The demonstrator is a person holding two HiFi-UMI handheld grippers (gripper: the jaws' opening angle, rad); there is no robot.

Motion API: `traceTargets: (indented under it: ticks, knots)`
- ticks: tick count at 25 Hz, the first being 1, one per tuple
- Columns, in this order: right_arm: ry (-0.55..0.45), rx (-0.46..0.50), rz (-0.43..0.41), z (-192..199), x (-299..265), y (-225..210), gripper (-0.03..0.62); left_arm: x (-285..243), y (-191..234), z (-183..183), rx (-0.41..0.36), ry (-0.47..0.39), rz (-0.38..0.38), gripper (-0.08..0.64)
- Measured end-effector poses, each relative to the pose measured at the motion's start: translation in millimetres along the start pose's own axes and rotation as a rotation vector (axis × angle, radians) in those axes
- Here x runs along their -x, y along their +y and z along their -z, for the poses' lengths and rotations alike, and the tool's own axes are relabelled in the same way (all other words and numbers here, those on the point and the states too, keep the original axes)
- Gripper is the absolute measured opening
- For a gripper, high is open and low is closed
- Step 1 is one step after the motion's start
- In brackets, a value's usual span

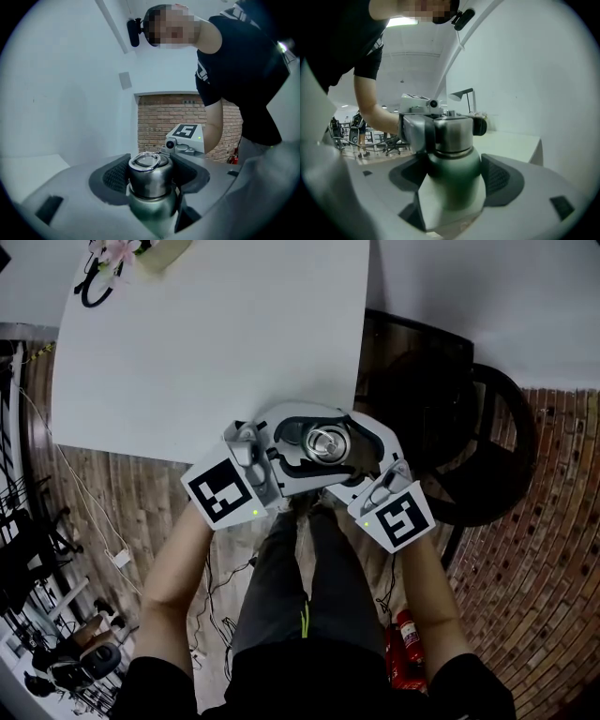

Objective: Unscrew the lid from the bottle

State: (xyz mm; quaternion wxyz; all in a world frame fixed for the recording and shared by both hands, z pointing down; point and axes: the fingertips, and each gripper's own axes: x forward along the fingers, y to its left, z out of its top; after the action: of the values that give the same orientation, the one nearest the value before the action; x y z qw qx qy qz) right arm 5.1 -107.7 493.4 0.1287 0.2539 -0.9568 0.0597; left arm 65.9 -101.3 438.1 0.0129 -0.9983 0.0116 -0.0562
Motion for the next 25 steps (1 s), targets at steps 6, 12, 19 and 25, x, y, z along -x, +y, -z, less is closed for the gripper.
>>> traceTargets:
  ticks: [6,12,19,25]
  knots:
    - [0.0,-0.004,0.004,-1.7,-0.8,0.4,0.337,3.4,8.7,-1.7,-0.007,-0.013,-0.229,0.272]
    - [0.001,-0.012,0.005,-1.4,1.4,-0.3,0.337,2.0,13.2,-3.5,-0.005,-0.022,-0.337,0.272]
    - [-0.004,-0.004,0.009,-1.9,-1.3,0.2,0.337,4.9,17.3,-3.3,-0.014,-0.024,-0.435,0.272]
    - [-0.009,-0.007,0.015,-1.5,-0.7,-0.1,0.337,4.8,16.2,-3.7,-0.019,-0.027,-0.421,0.272]
